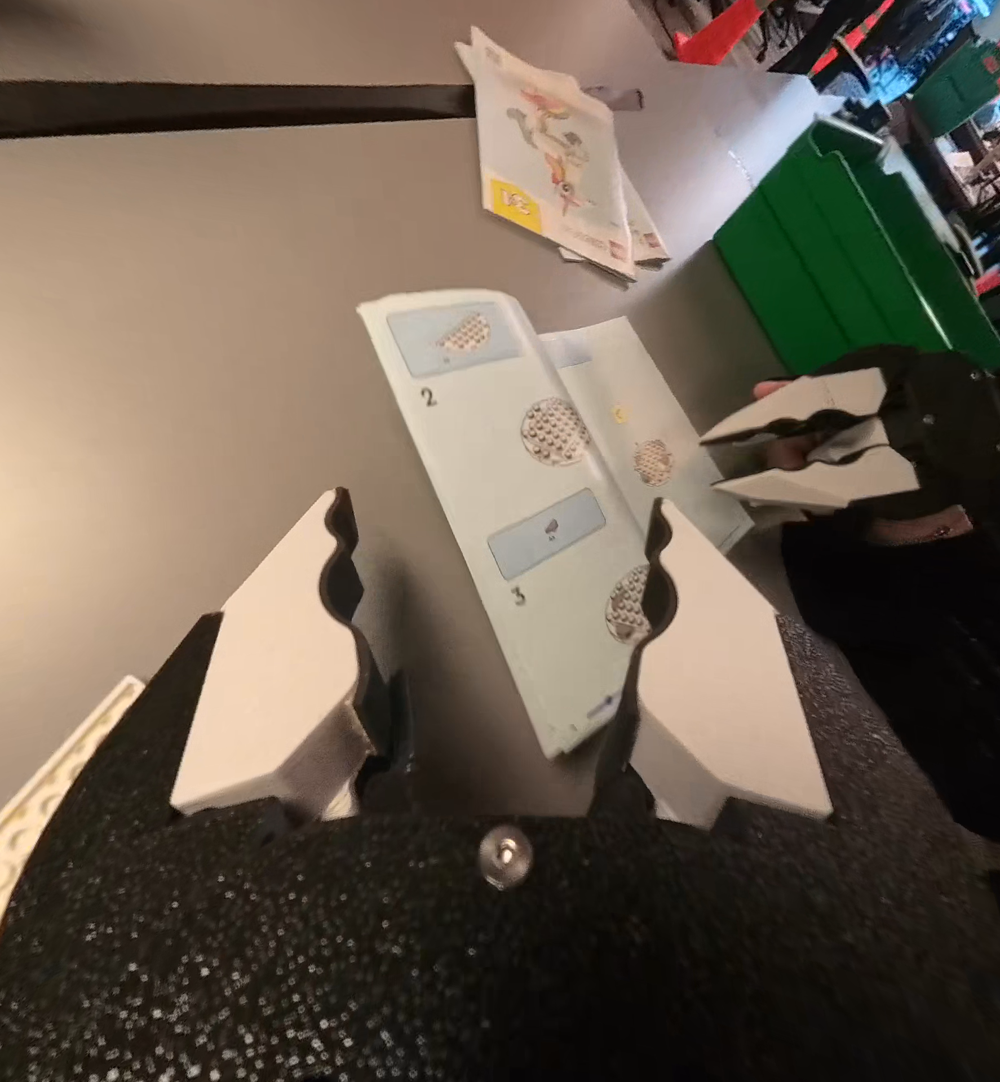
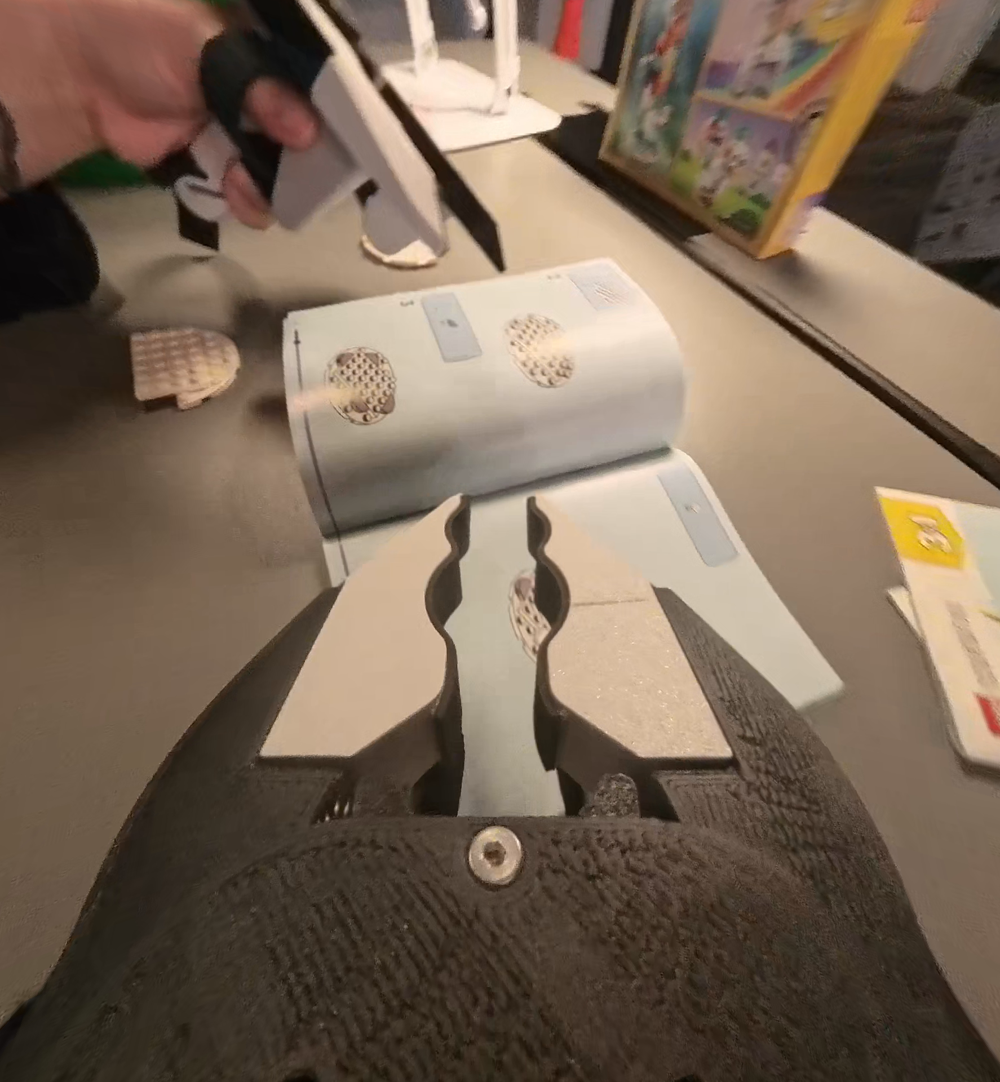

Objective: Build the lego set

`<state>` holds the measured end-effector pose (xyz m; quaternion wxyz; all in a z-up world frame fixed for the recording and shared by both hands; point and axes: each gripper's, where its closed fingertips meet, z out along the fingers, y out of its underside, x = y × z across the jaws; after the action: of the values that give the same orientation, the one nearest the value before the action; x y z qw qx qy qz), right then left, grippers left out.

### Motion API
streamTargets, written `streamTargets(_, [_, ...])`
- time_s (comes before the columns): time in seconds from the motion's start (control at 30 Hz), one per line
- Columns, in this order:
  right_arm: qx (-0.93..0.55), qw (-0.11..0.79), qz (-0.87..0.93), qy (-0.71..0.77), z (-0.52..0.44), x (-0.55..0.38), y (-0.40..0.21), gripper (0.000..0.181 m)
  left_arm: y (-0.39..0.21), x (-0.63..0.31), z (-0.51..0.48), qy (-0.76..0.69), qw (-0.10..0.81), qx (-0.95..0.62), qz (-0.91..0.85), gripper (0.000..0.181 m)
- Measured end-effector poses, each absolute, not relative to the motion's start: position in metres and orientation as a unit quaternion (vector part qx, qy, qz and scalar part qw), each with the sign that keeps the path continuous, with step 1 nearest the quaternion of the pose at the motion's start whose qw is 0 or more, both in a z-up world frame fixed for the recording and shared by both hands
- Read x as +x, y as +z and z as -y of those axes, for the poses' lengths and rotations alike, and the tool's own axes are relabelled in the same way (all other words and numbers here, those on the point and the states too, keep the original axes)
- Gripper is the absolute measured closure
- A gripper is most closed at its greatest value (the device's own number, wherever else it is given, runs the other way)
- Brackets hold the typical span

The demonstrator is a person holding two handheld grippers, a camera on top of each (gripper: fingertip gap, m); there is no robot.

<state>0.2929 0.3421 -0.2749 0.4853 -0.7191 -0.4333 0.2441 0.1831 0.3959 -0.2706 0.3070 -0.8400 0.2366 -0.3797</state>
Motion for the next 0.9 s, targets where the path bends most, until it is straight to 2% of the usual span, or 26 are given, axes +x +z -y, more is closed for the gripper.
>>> streamTargets(0.1, [-0.727,0.498,0.414,0.227,-0.334,0.306,-0.269,0.160,-0.261,0.183,-0.387,-0.372,0.330,-0.831,-0.251,0.086])
streamTargets(0.27, [-0.734,0.473,0.422,0.246,-0.314,0.282,-0.274,0.139,-0.255,0.179,-0.382,-0.373,0.342,-0.827,-0.245,0.086])
streamTargets(0.37, [-0.733,0.463,0.452,0.211,-0.311,0.257,-0.282,0.116,-0.265,0.179,-0.385,-0.386,0.316,-0.837,-0.226,0.079])
streamTargets(0.43, [-0.726,0.468,0.466,0.194,-0.307,0.243,-0.282,0.113,-0.273,0.187,-0.384,-0.416,0.279,-0.838,-0.217,0.075])
streamTargets(0.57, [-0.719,0.466,0.485,0.175,-0.302,0.234,-0.287,0.115,-0.276,0.208,-0.389,-0.465,0.227,-0.828,-0.214,0.087])
streamTargets(0.67, [-0.722,0.455,0.490,0.177,-0.300,0.233,-0.295,0.115,-0.275,0.217,-0.396,-0.449,0.210,-0.837,-0.233,0.119])
streamTargets(0.8, [-0.733,0.456,0.466,0.195,-0.304,0.244,-0.293,0.117,-0.258,0.234,-0.399,-0.419,0.206,-0.837,-0.287,0.181])
streamTargets(0.9, [-0.746,0.491,0.394,0.218,-0.320,0.267,-0.280,0.126,-0.238,0.248,-0.396,-0.364,0.221,-0.823,-0.375,0.181])
